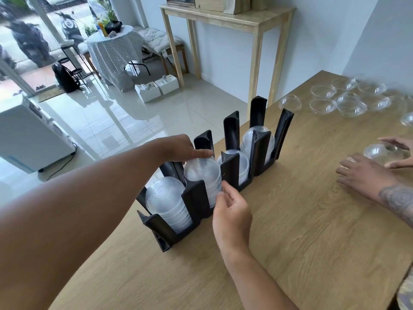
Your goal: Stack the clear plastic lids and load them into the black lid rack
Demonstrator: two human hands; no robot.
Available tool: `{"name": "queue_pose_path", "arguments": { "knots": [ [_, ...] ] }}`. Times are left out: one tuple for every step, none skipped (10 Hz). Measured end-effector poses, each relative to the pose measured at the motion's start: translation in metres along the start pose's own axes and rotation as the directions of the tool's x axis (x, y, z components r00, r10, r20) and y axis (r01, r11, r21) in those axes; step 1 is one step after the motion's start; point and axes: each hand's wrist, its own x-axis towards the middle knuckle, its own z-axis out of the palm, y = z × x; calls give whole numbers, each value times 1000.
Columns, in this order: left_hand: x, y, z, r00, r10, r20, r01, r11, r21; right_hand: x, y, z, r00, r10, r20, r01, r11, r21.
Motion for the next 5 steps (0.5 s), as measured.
{"name": "queue_pose_path", "arguments": {
  "knots": [
    [-3, 0, 1, 999, -5, -42, 5, 1000, 6, 3, 2, -8, 966, -238, 99, 257, 919, -300],
    [-8, 1, 5, 996, -7, -88, 7, 1000, 3, 14, 3, -12, 939, -250, 236, 337, 805, -488],
    [-11, 2, 7, 994, 5, -109, -5, 1000, 2, 17, 6, -15, 928, -264, 263, 368, 769, -524],
    [-15, 3, 6, 991, -3, -133, 2, 1000, -10, 14, 7, -17, 932, -254, 260, 356, 780, -515],
    [-21, 1, -1, 978, -3, -208, -7, 999, -48, 7, 3, -22, 935, -231, 270, 339, 807, -483]
  ]
}}
